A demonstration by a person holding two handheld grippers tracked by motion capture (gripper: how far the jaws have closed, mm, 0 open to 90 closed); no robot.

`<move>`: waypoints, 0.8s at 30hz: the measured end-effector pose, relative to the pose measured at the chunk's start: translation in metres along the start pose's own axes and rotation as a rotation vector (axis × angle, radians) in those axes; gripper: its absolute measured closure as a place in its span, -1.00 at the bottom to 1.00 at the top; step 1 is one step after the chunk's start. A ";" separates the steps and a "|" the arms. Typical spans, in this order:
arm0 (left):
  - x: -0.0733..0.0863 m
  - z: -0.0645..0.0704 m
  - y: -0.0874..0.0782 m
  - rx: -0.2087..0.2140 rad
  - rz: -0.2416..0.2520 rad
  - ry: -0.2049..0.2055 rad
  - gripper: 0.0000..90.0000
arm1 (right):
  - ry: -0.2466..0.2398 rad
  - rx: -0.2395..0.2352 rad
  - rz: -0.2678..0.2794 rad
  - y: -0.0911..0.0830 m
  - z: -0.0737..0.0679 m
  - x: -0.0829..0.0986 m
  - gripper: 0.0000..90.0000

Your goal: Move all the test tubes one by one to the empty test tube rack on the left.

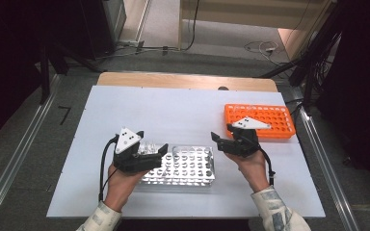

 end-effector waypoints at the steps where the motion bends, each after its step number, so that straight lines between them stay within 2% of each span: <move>1: 0.000 0.000 0.000 0.001 -0.003 0.001 -0.80 | 0.009 0.014 0.001 0.001 0.005 0.000 -0.33; 3: 0.000 0.001 0.001 -0.003 -0.017 0.015 -0.82 | 0.031 0.042 0.009 0.003 0.014 0.001 -0.30; 8: 0.000 0.002 0.000 0.018 -0.009 0.014 -0.82 | 0.072 0.109 0.016 0.012 0.033 0.001 -0.27; 12: -0.001 0.004 -0.001 0.003 -0.007 0.019 -0.87 | 0.097 0.158 0.012 0.021 0.045 0.000 -0.25; 16: -0.001 0.004 -0.001 0.007 -0.008 0.016 -0.89 | 0.107 0.187 -0.001 0.032 0.055 -0.001 -0.20; 24: -0.001 0.001 -0.002 -0.001 -0.018 -0.002 -0.95 | 0.121 0.219 -0.001 0.051 0.065 0.000 -0.02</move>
Point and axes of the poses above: each handheld gripper's, and its own axes: y roughly forward along the jaws, x roughly out of its underside, z roughly to its right, the point moved 1 cm from there along y, roughly forward along the jaws, and after that the axes turned 2 degrees about y, right-handed, at the moved point
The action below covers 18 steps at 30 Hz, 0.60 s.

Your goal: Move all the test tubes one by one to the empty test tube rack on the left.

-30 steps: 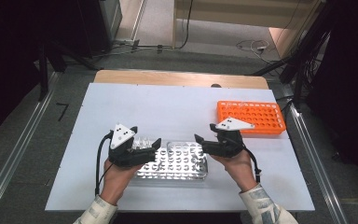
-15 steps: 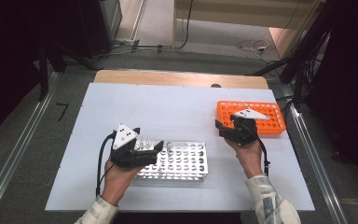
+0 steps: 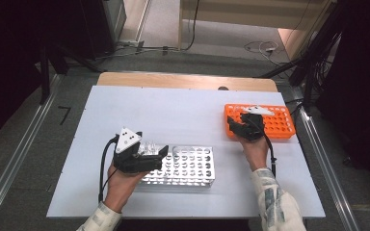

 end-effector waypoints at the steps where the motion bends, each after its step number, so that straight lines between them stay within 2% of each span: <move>1: 0.000 0.000 0.000 0.000 0.002 0.001 -0.95 | -0.001 0.001 0.001 0.002 0.000 0.000 0.01; 7: -0.001 0.002 -0.002 0.009 0.013 0.012 -0.95 | -0.005 0.027 0.005 0.012 0.002 0.001 0.13; 18: -0.001 0.000 -0.003 0.006 0.011 0.008 -0.94 | -0.011 0.031 0.003 0.021 -0.001 -0.009 0.49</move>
Point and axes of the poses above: each handheld gripper's, and its own axes: y roughly forward along the jaws, x roughly out of its underside, z roughly to its right, the point moved 1 cm from there along y, roughly forward along the jaws, and after that the axes turned 2 degrees about y, right-handed, at the moved point
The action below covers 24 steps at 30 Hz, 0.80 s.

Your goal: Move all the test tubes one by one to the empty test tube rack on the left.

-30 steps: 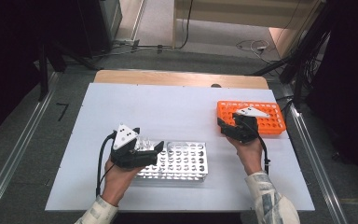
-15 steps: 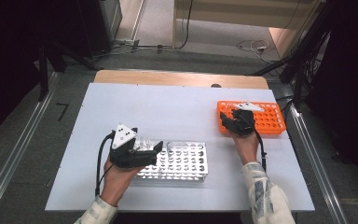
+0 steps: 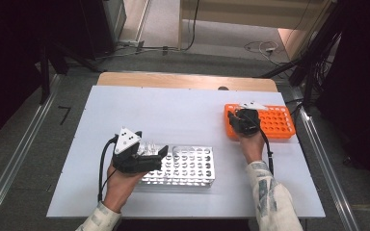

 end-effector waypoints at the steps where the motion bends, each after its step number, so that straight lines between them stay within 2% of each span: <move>1: 0.000 0.000 0.000 0.000 0.001 -0.002 -0.94 | 0.001 -0.001 -0.001 0.001 0.000 0.000 0.51; 6: 0.000 0.000 0.000 0.002 0.000 -0.003 -0.94 | 0.006 0.013 -0.003 0.002 0.001 -0.001 0.62; 11: 0.000 -0.001 0.000 0.004 -0.002 -0.005 -0.94 | 0.008 0.007 0.007 -0.002 0.002 -0.004 0.62; 19: 0.001 0.000 0.002 0.000 -0.009 -0.006 -0.94 | -0.003 -0.002 0.028 -0.024 0.003 -0.016 0.62; 24: 0.001 0.002 0.003 0.004 -0.016 -0.003 -0.94 | -0.025 -0.034 0.041 -0.040 0.001 -0.018 0.62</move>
Point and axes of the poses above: each handheld gripper's, and its own axes: y roughly forward along the jaws, x roughly out of its underside, z roughly to its right, the point moved 1 cm from there along y, roughly forward along the jaws, and after that the axes turned 2 degrees about y, right-handed, at the moved point
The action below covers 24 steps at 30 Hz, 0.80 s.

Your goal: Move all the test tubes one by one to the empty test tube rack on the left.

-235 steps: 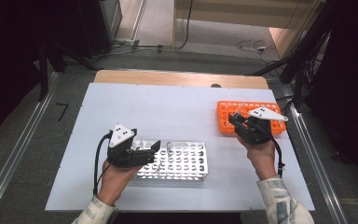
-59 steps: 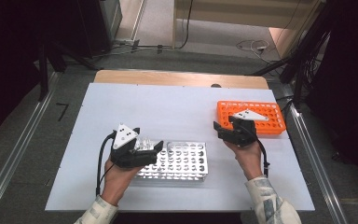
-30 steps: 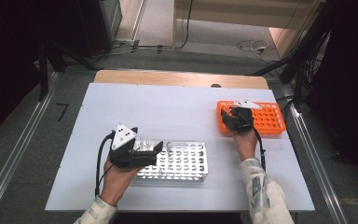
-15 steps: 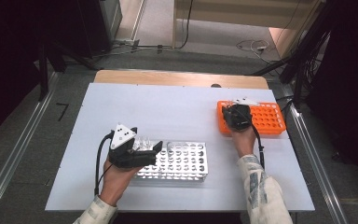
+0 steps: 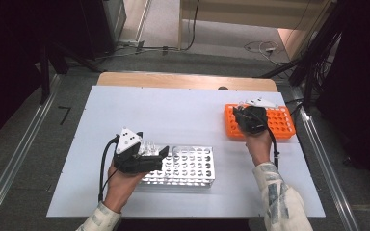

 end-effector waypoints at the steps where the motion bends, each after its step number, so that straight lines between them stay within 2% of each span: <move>1: 0.000 0.000 0.000 0.000 -0.003 0.001 -0.94 | 0.000 -0.005 0.002 -0.003 -0.001 0.000 0.62; 7: 0.000 0.001 0.000 0.000 -0.003 -0.003 -0.94 | -0.007 -0.061 0.004 -0.018 -0.009 0.003 0.62; 10: 0.000 0.002 0.001 -0.003 -0.014 -0.006 -0.93 | -0.013 -0.109 0.011 -0.027 -0.016 0.004 0.62; 16: 0.000 0.004 0.002 -0.003 -0.020 -0.009 -0.93 | -0.045 -0.198 0.030 -0.048 -0.036 0.004 0.62; 24: -0.001 0.005 0.000 -0.006 -0.014 -0.016 -0.91 | -0.117 -0.311 0.043 -0.069 -0.069 0.011 0.62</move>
Point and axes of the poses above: each handheld gripper's, and its own axes: y roughly forward along the jaws, x roughly out of its underside, z roughly to its right, the point moved 1 cm from there along y, roughly forward along the jaws, and after that the axes turned 2 degrees about y, right-handed, at the moved point
